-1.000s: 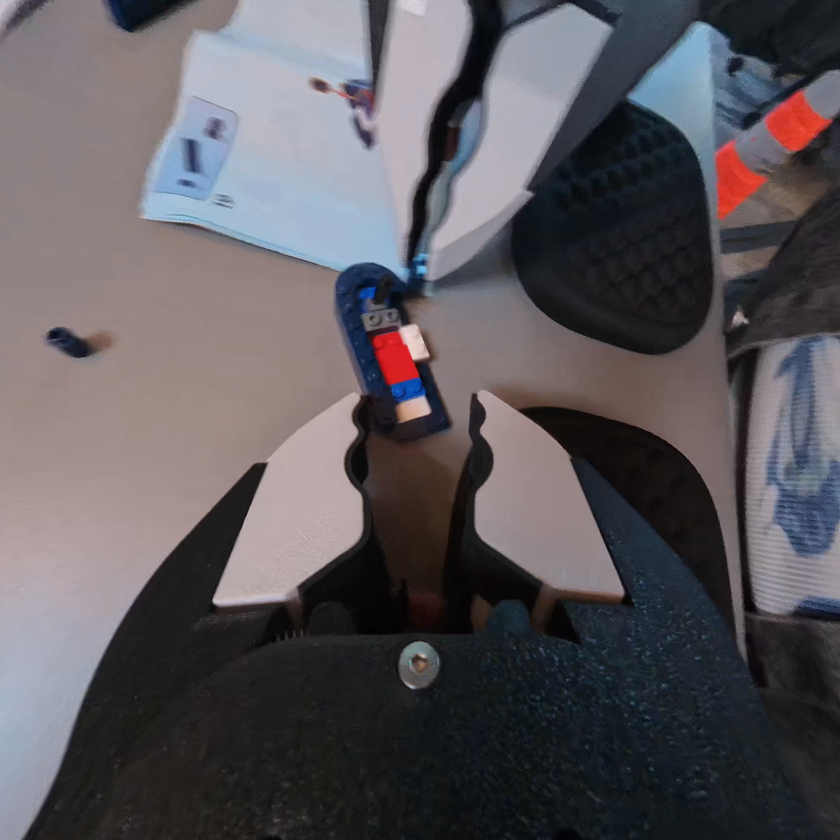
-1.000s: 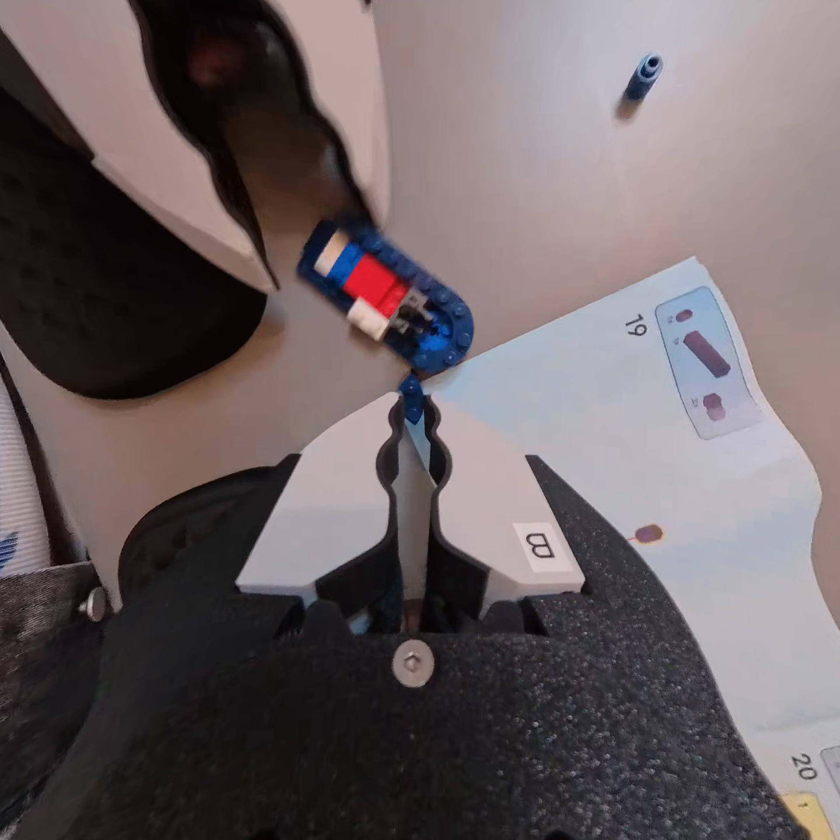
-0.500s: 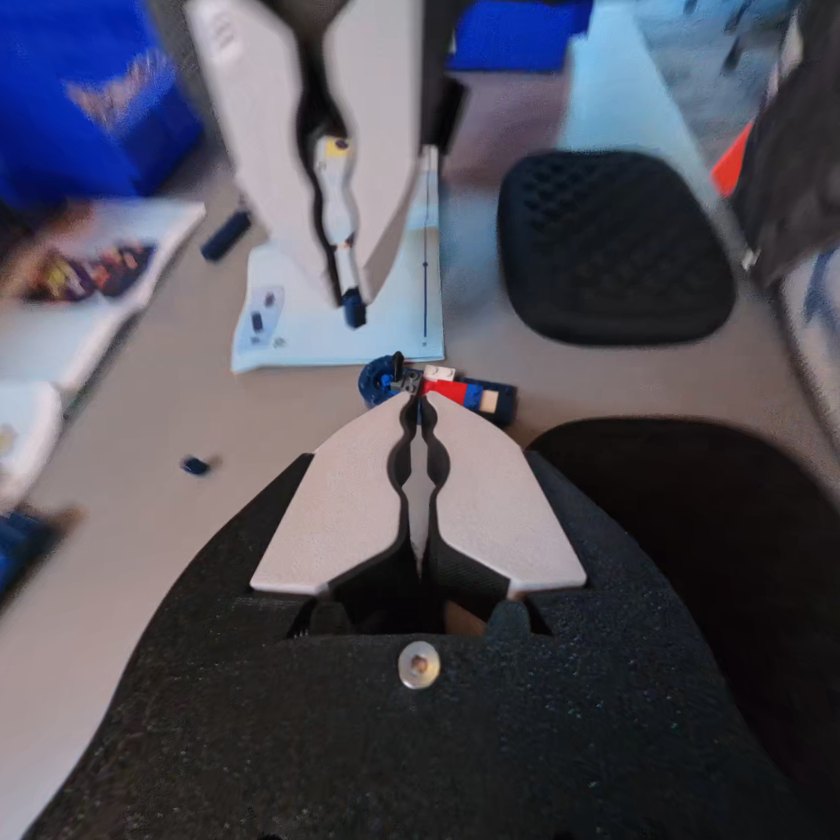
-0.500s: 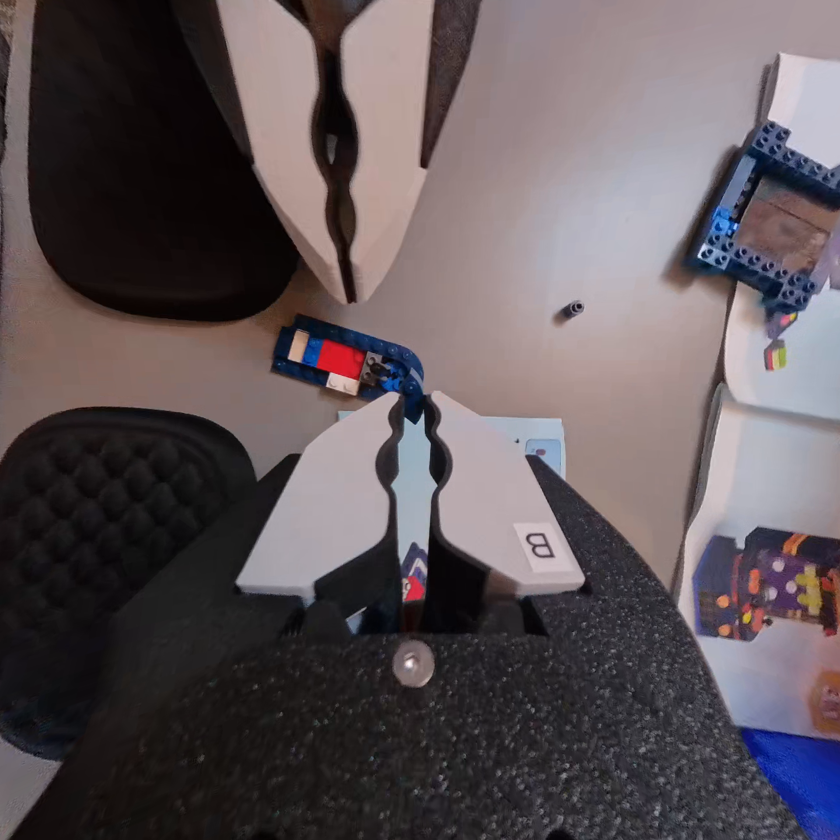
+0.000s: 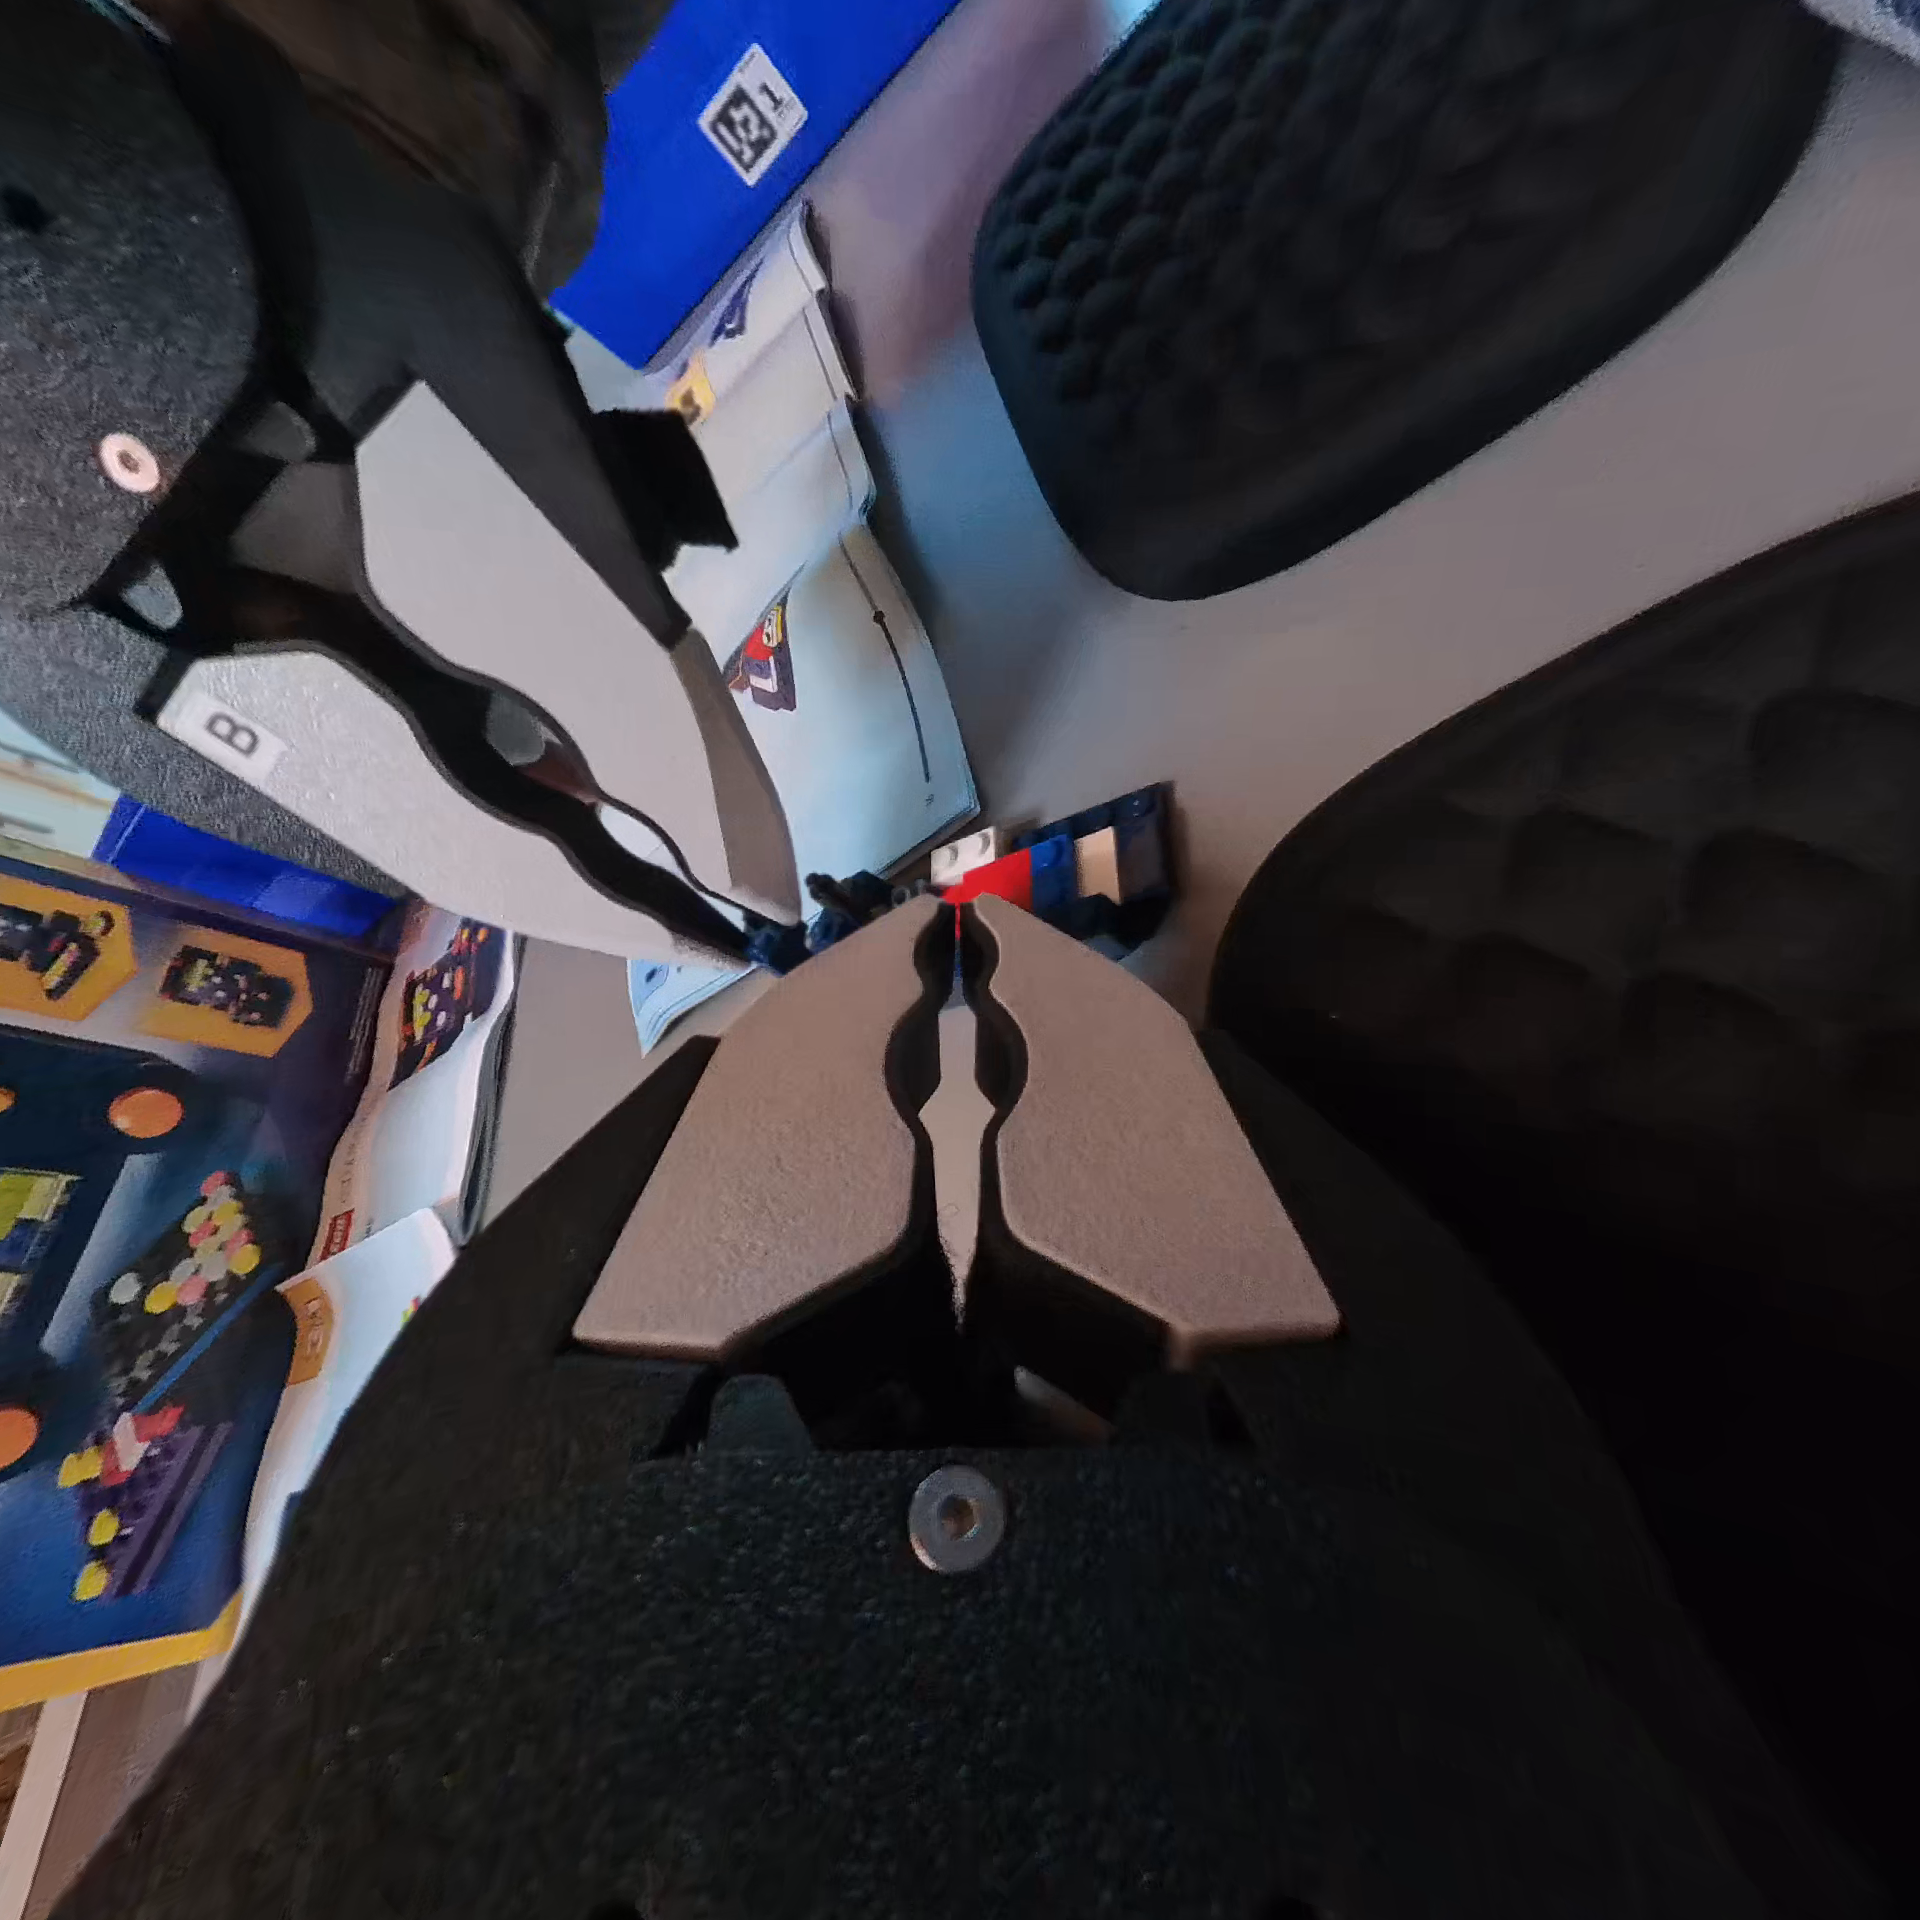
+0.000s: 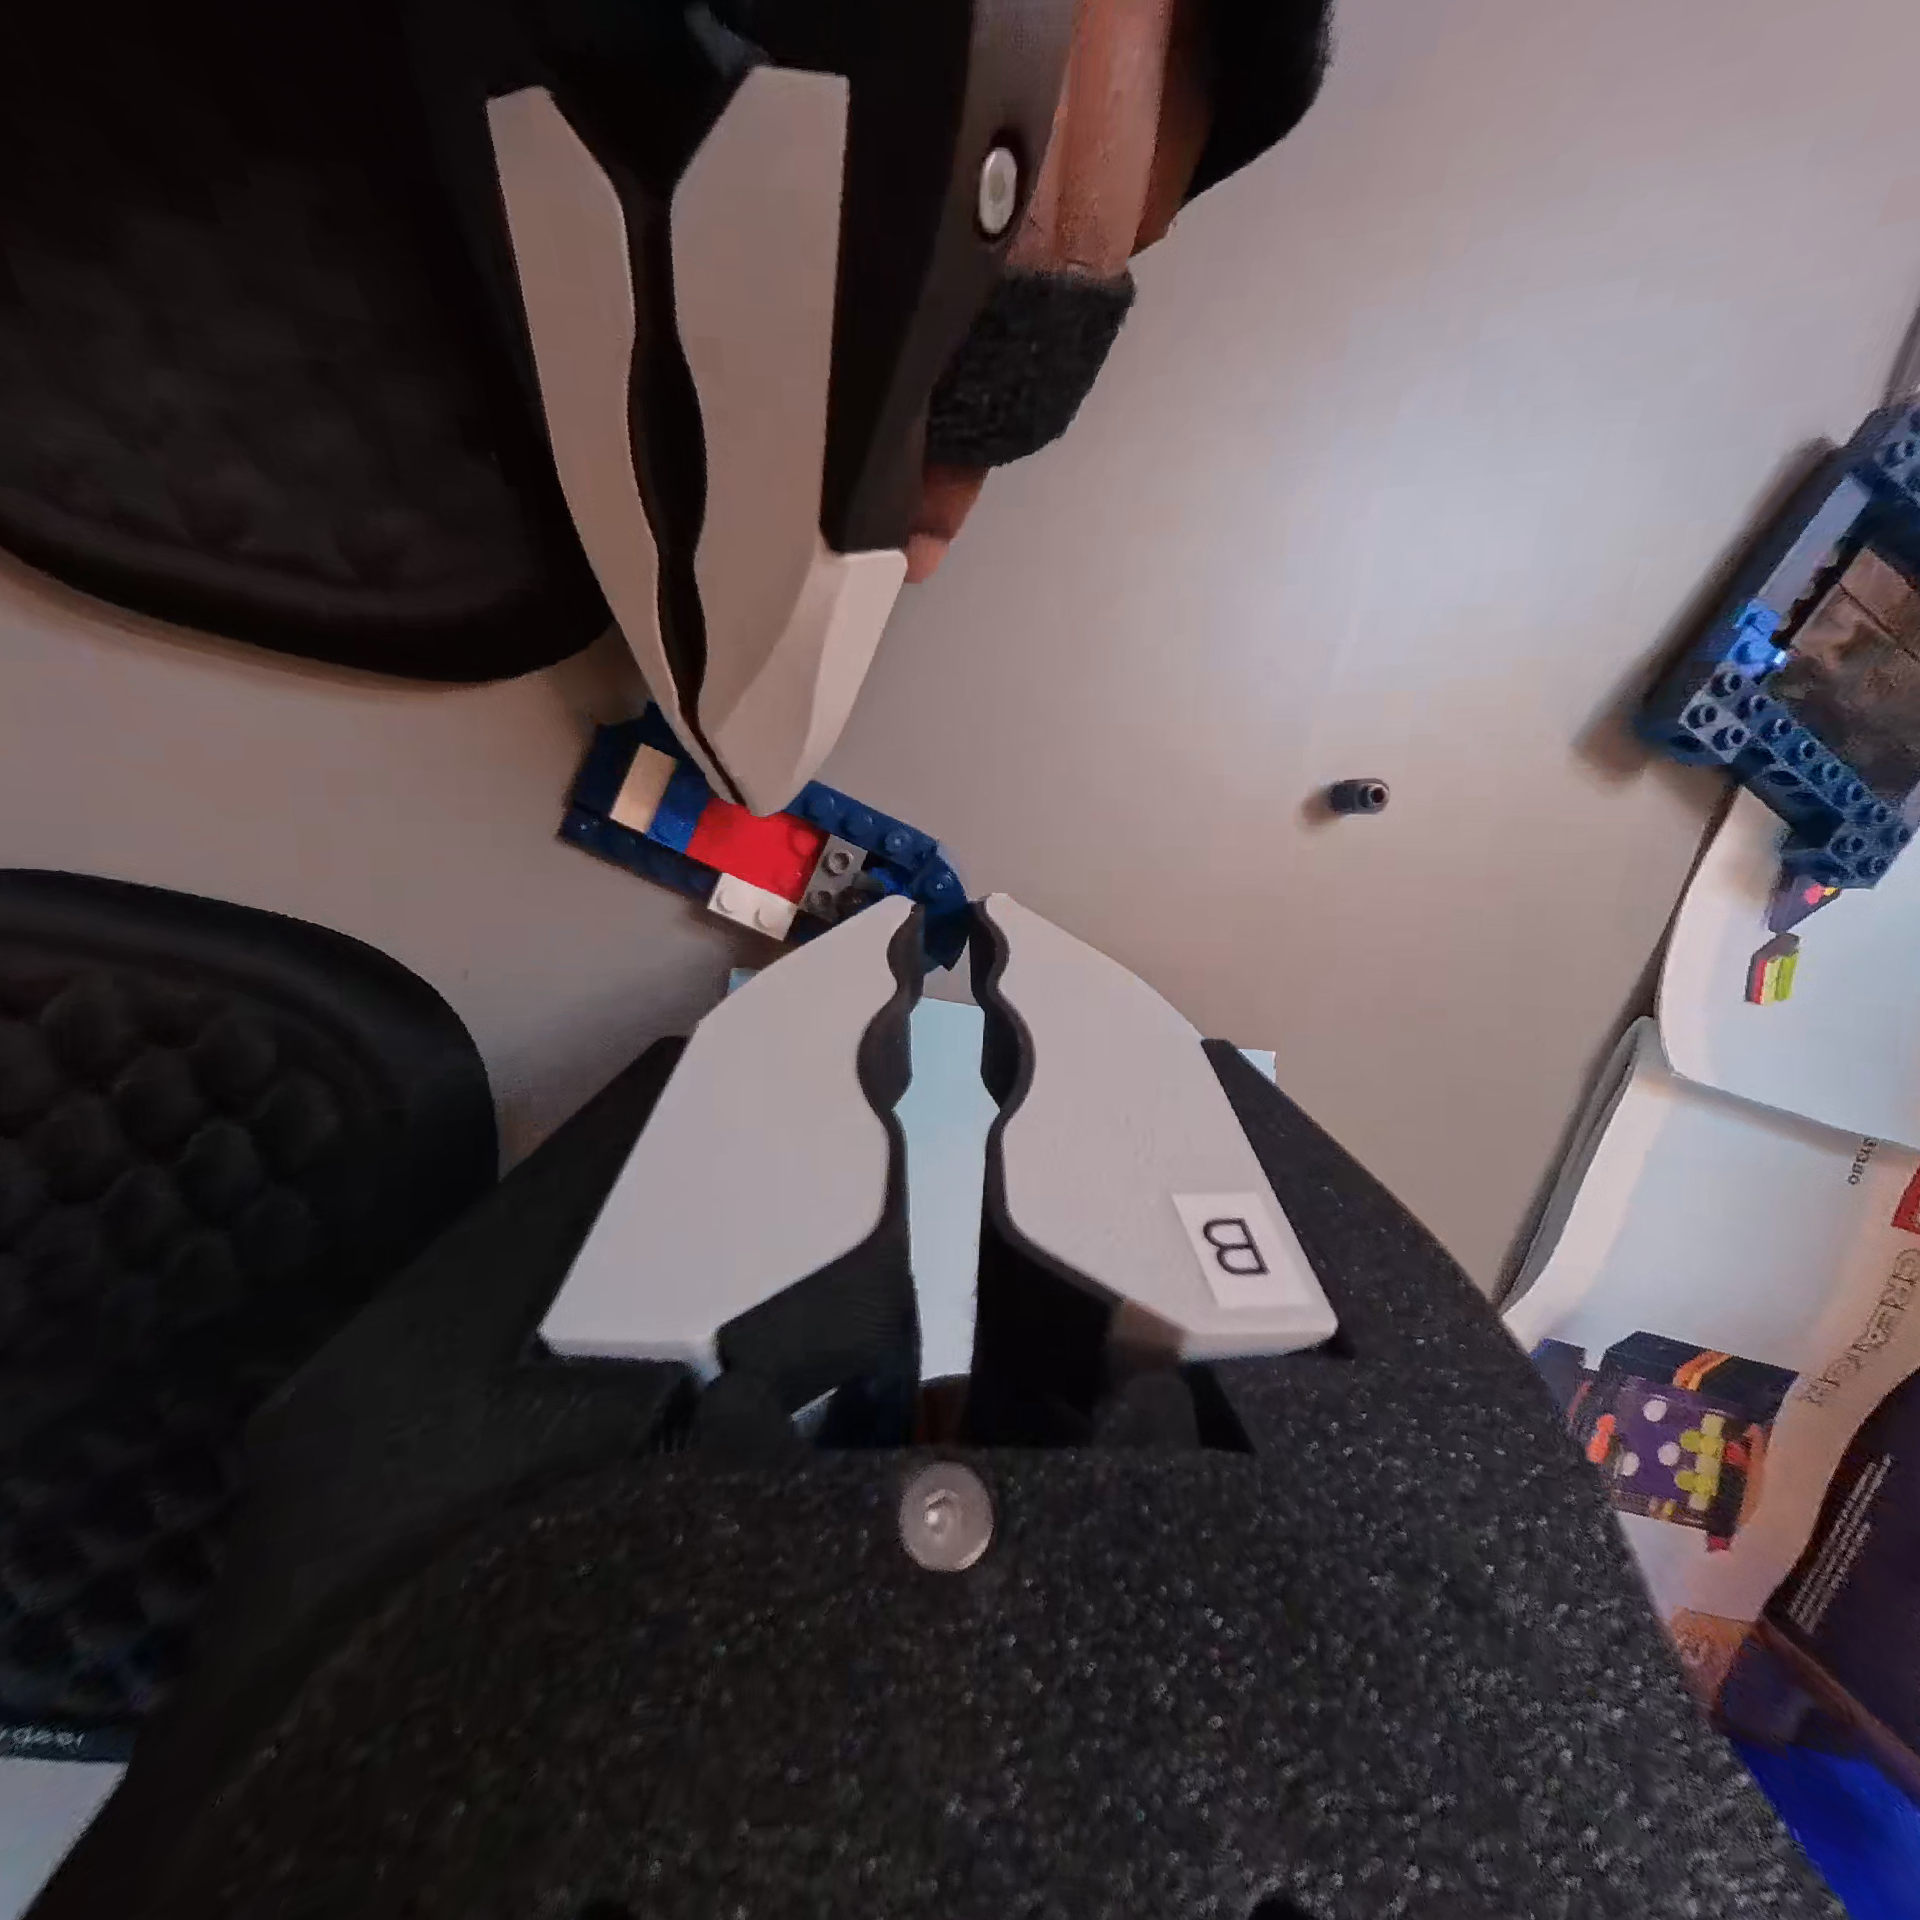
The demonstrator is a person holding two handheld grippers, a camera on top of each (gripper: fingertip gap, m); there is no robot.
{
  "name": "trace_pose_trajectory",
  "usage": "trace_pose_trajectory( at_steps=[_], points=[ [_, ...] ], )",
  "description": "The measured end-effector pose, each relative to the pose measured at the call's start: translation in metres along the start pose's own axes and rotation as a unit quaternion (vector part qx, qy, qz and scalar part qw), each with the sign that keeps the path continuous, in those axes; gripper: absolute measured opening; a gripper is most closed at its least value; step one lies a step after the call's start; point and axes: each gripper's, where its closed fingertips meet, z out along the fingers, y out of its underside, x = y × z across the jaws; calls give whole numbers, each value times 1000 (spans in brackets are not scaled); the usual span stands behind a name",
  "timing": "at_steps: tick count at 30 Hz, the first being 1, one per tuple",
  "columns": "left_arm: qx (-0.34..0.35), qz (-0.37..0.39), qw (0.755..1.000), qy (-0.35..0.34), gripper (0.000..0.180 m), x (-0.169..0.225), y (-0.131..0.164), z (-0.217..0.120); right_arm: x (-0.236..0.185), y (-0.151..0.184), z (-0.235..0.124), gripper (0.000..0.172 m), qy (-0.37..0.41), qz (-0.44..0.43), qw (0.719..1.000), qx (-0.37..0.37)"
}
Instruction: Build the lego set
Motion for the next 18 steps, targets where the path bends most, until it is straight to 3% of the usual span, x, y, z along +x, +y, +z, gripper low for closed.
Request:
trace_pose_trajectory(
  at_steps=[9, 18],
  points=[
    [-1, -2, 1000, 0, 0, 0, 0, 0, -1, 5, 7, 8, -44, -1, 997, -61],
    [-1, -5, 1000, 0, 0, -1, 1, 0, -2, 3, 9, 8, -71, -33, 995, -59]
  ],
)
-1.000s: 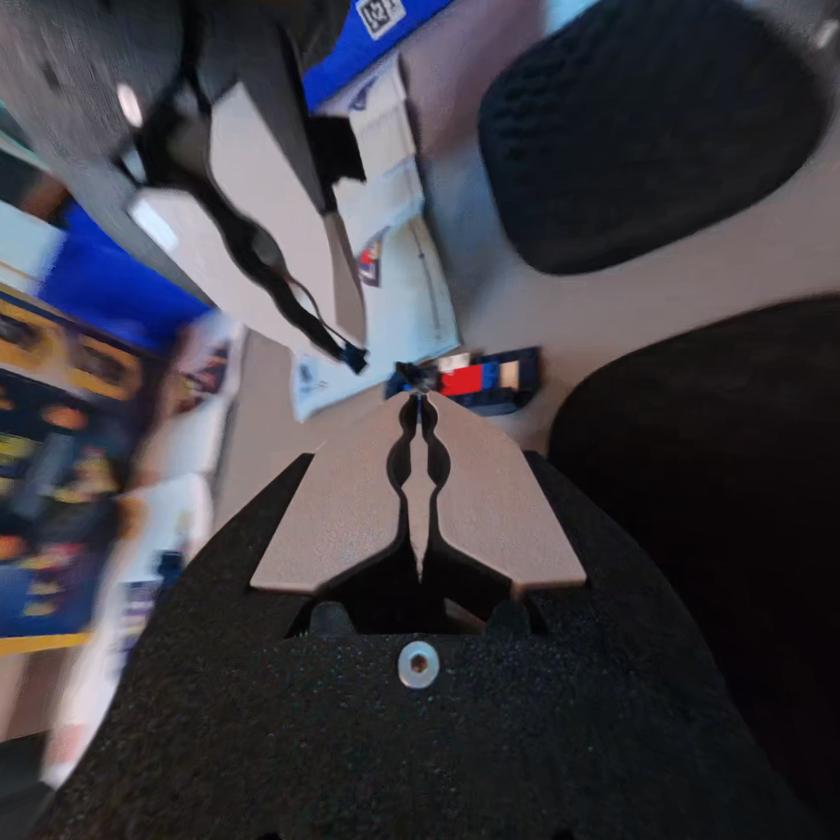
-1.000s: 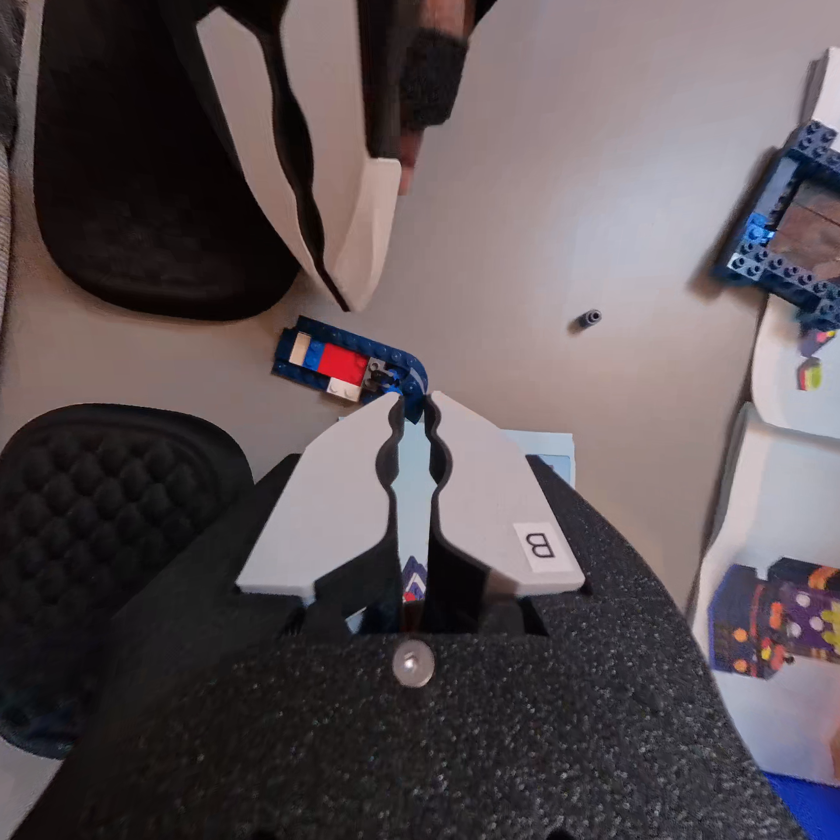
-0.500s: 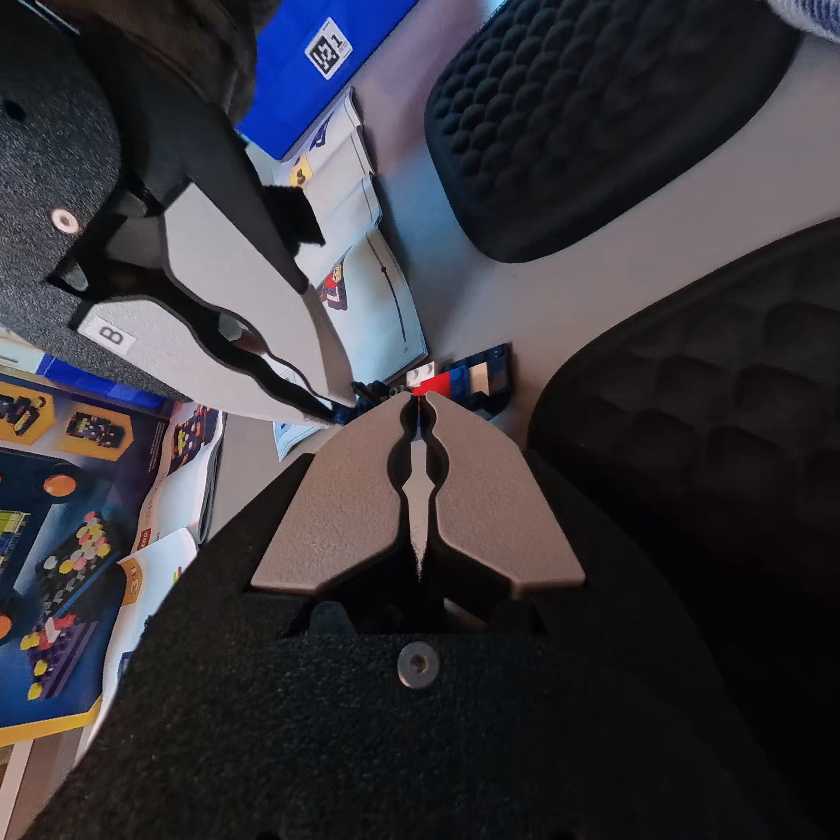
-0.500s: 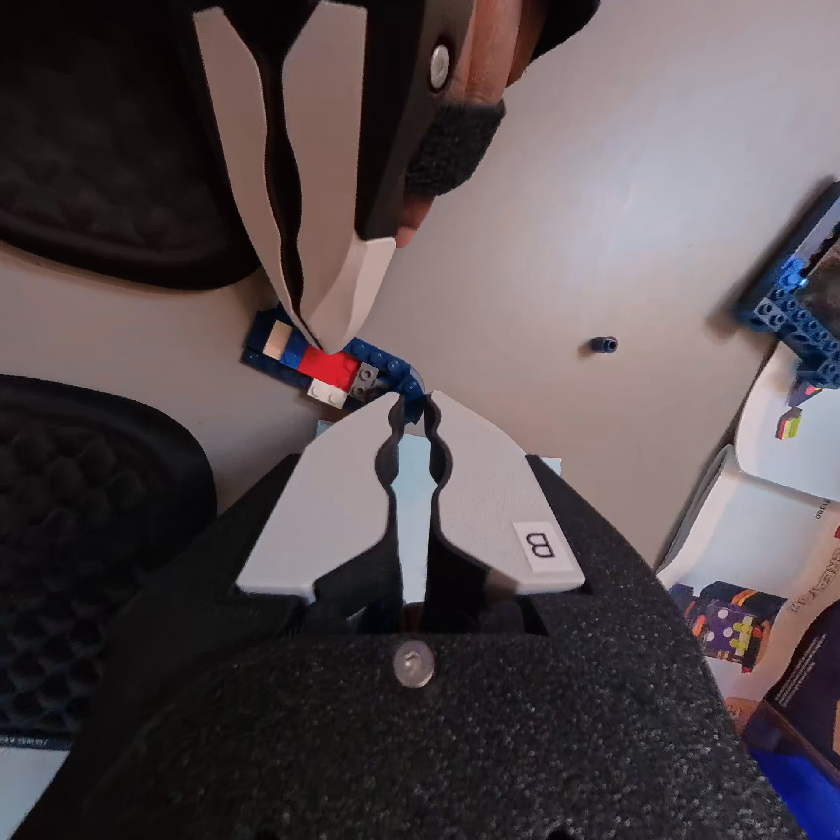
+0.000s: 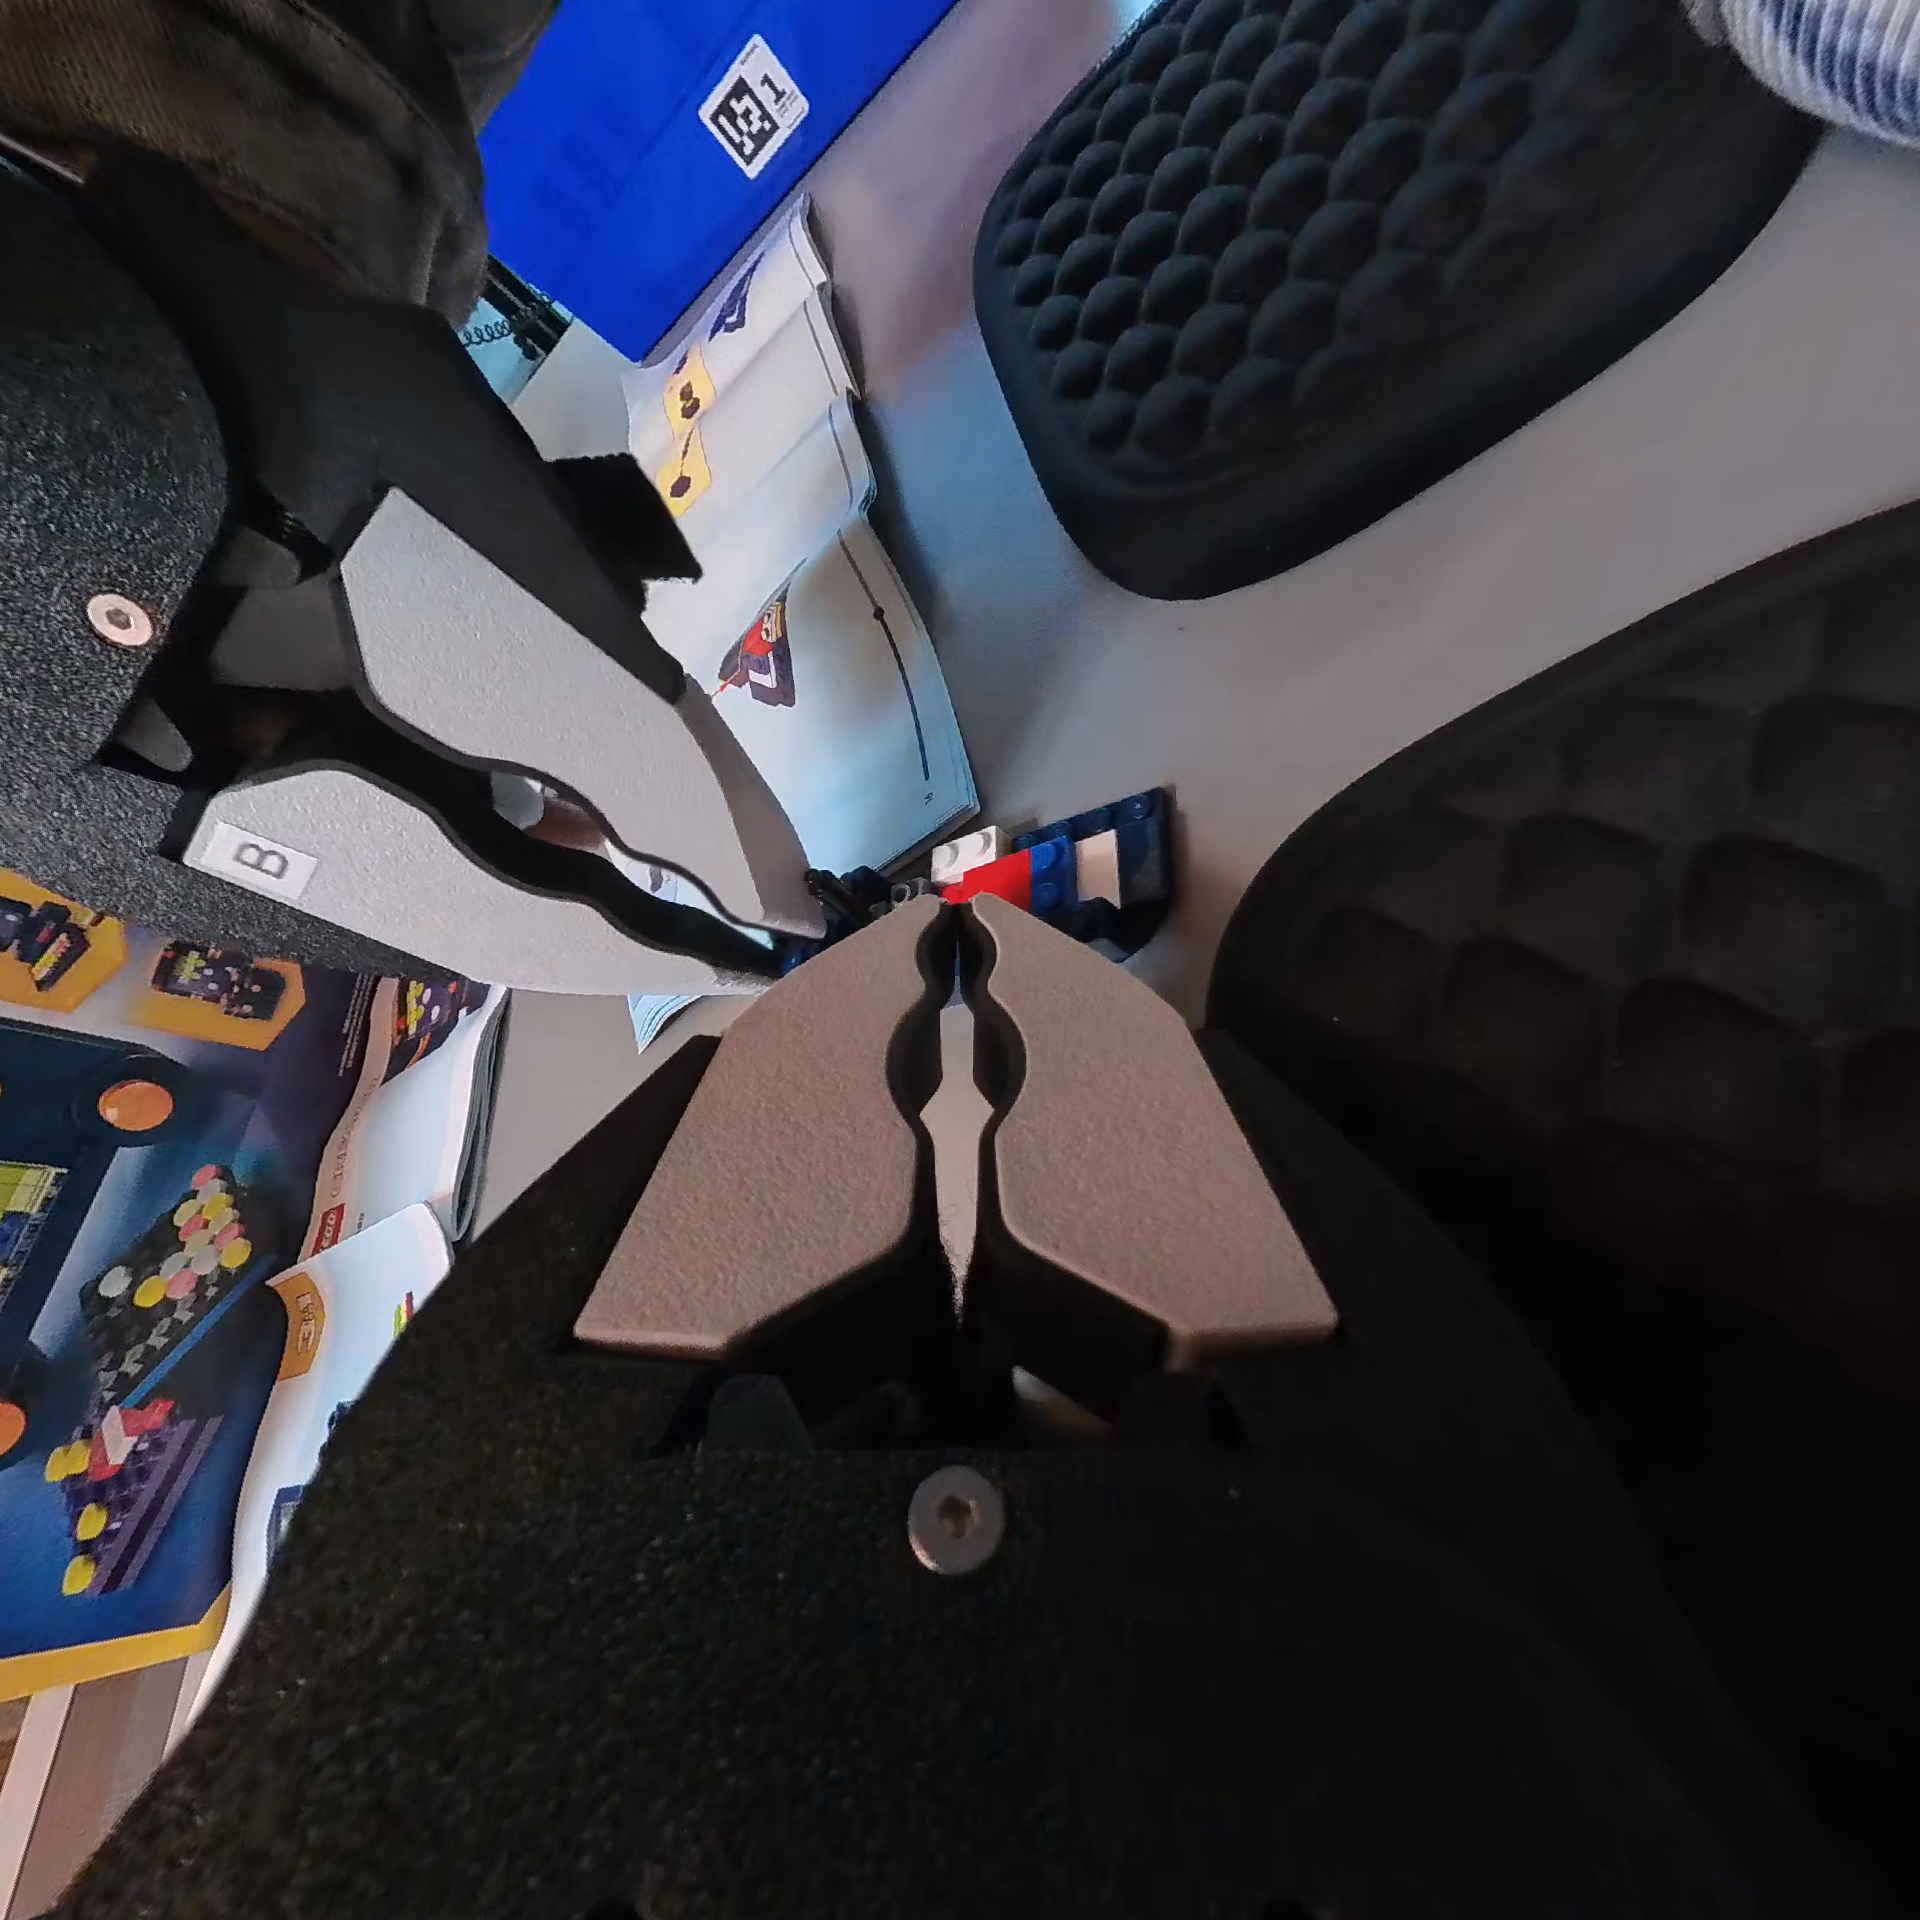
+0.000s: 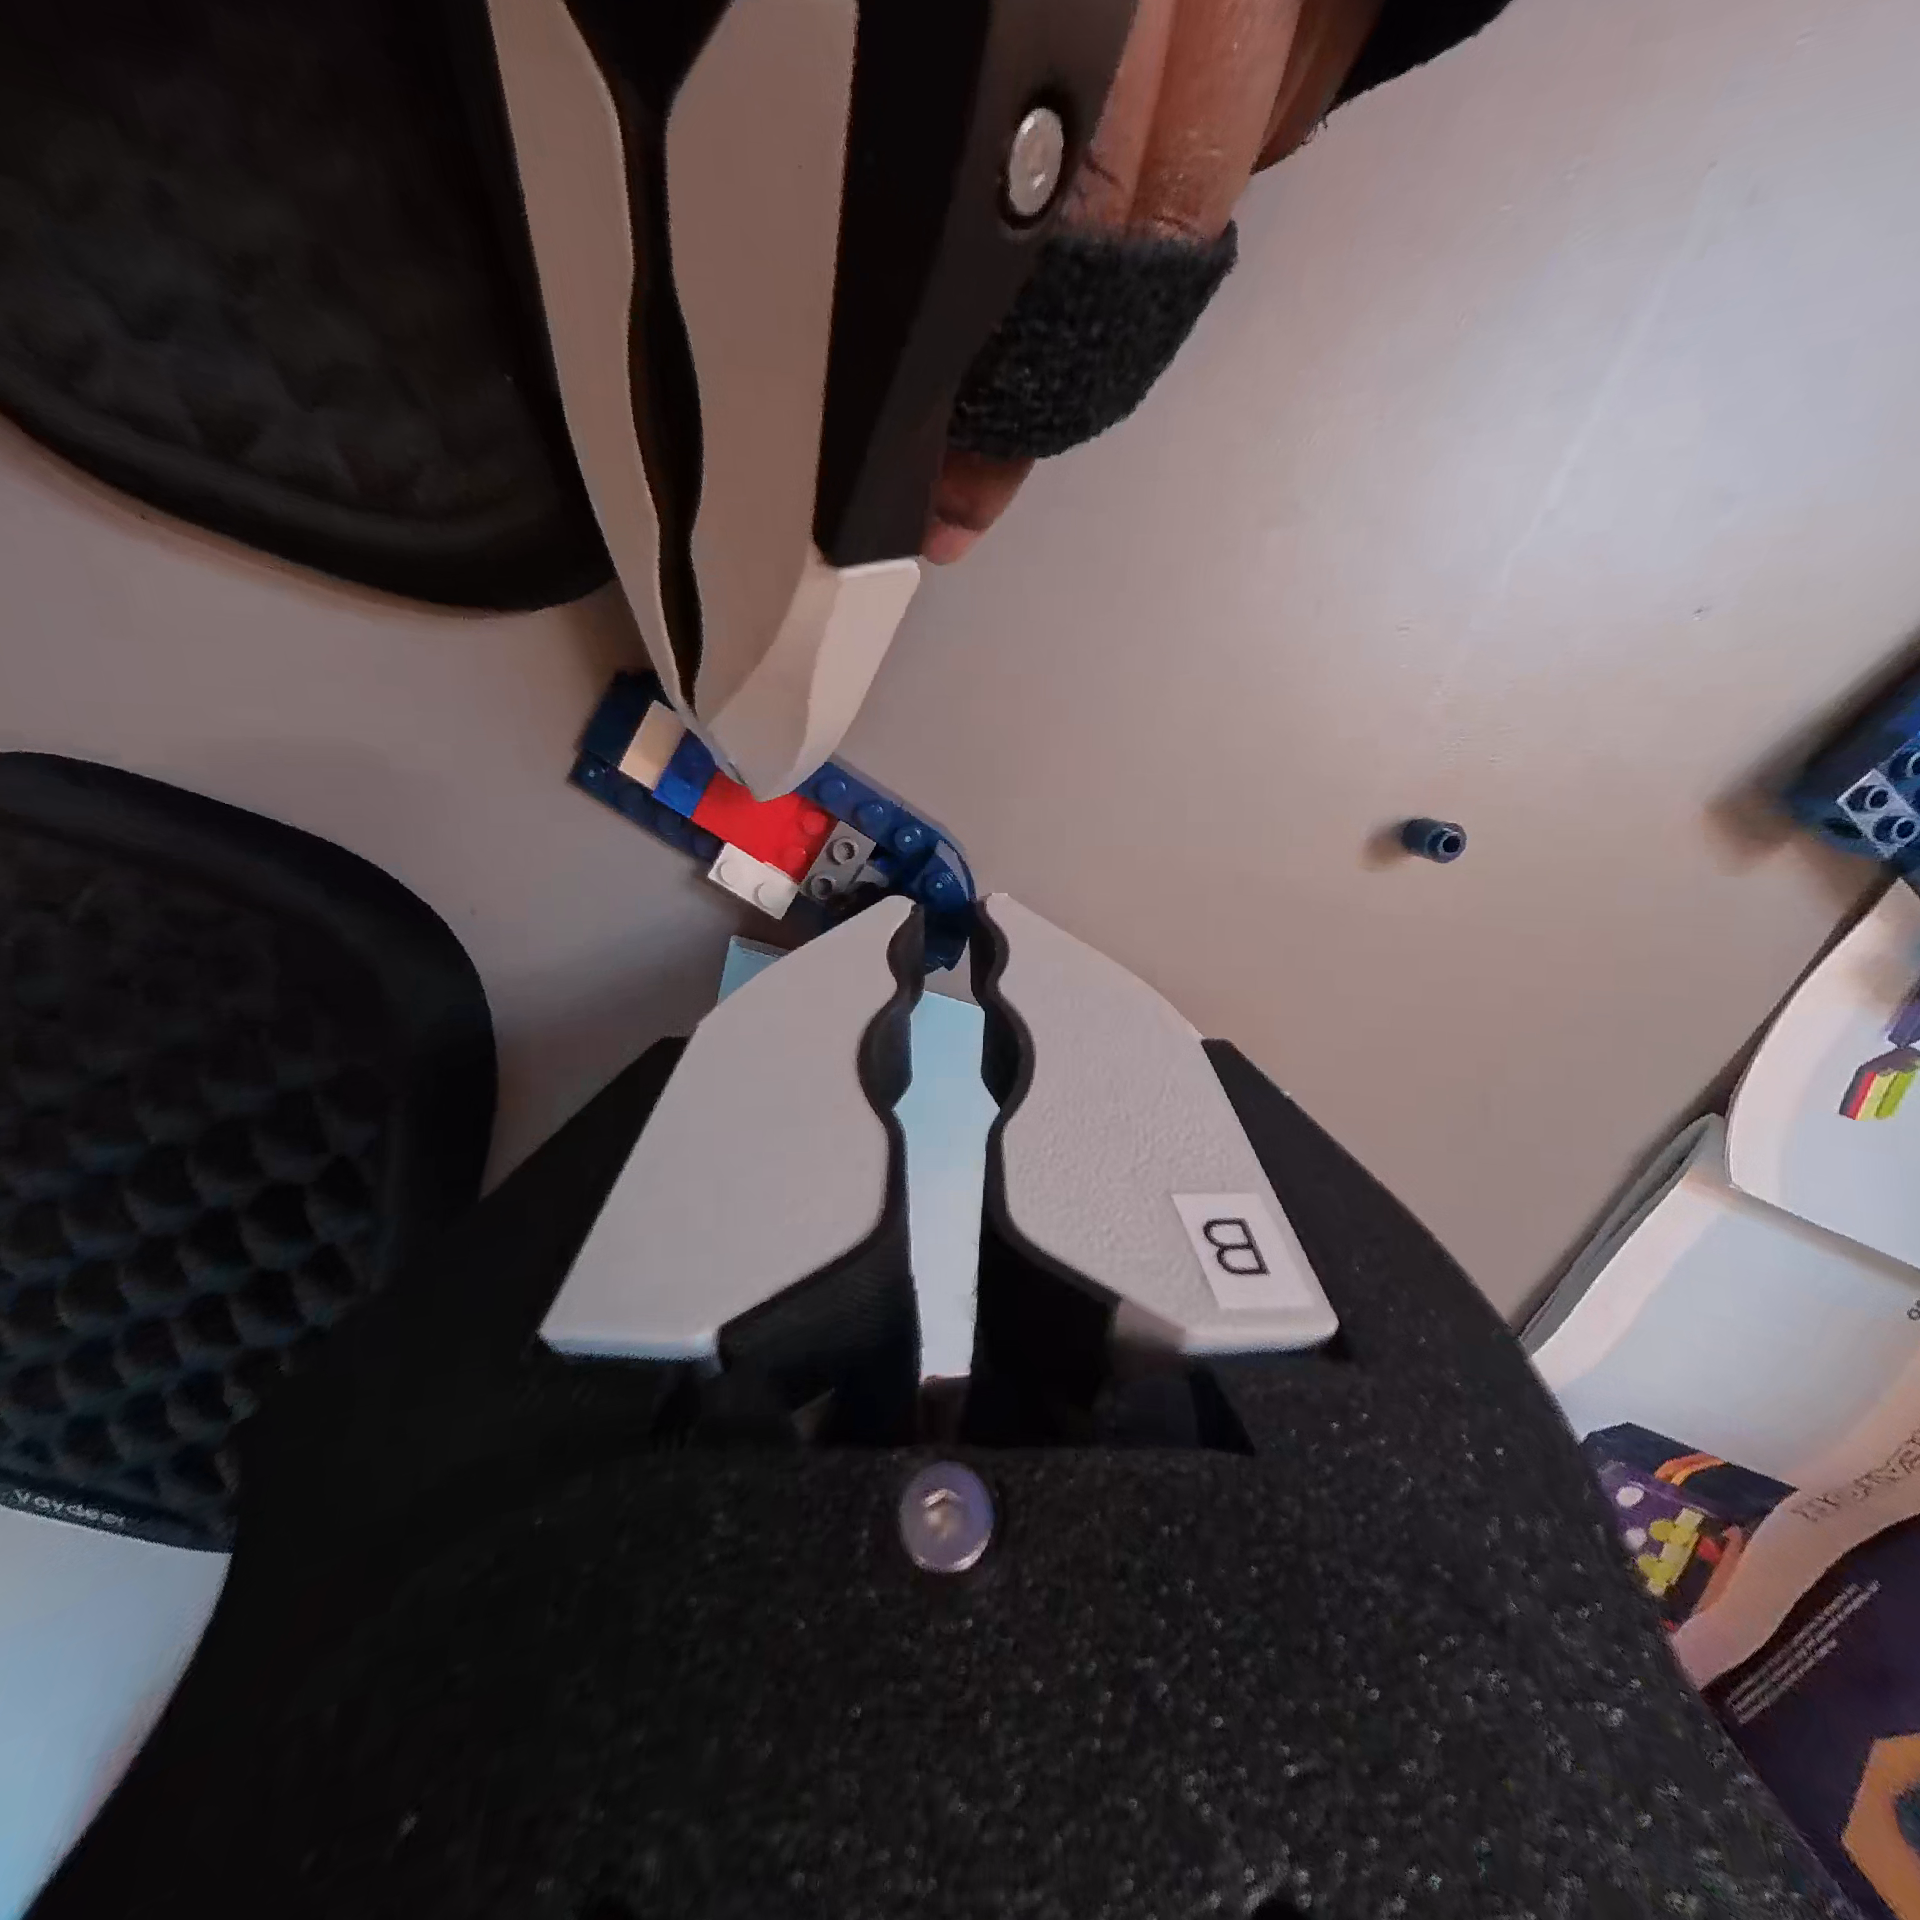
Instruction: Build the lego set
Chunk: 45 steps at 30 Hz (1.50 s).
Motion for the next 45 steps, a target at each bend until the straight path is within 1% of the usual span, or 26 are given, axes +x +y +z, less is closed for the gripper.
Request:
trace_pose_trajectory(
  at_steps=[5, 10, 21, 25, 30, 34, 41, 43, 45],
  points=[
    [0, -1, 1000, 1, 0, 0, 0, 0, 2, -1, 1, 8, -9, 2, 1000, 5],
    [0, -2, 1000, 3, 0, 0, 0, 0, 0, 0, 1, 8, -22, -12, 1000, -13],
    [0, -4, 1000, 4, 0, 1, 0, 0, -3, 0, 2, 8, -36, -21, 999, -7],
    [0, -4, 1000, 3, 0, 0, 0, 1, -3, 0, 2, 8, -59, -19, 998, -21],
    [0, -4, 1000, 4, 0, 0, 0, 1, -3, 0, 3, 8, -109, -14, 993, -49],
    [-1, -6, 1000, 3, 0, 0, 0, 1, -10, -6, 5, 8, -119, -20, 992, -39],
    [-4, -7, 1000, 0, 0, -1, 0, 2, -9, -7, 6, 8, -99, -21, 994, -30],
    [7, 2, 1000, 3, 0, 1, -1, -2, -9, -7, 6, 8, -85, -26, 995, -36],
    [34, -17, 999, -5, 0, -4, -5, -12, -9, -7, 6, 8, -72, -29, 996, -39]
  ],
)
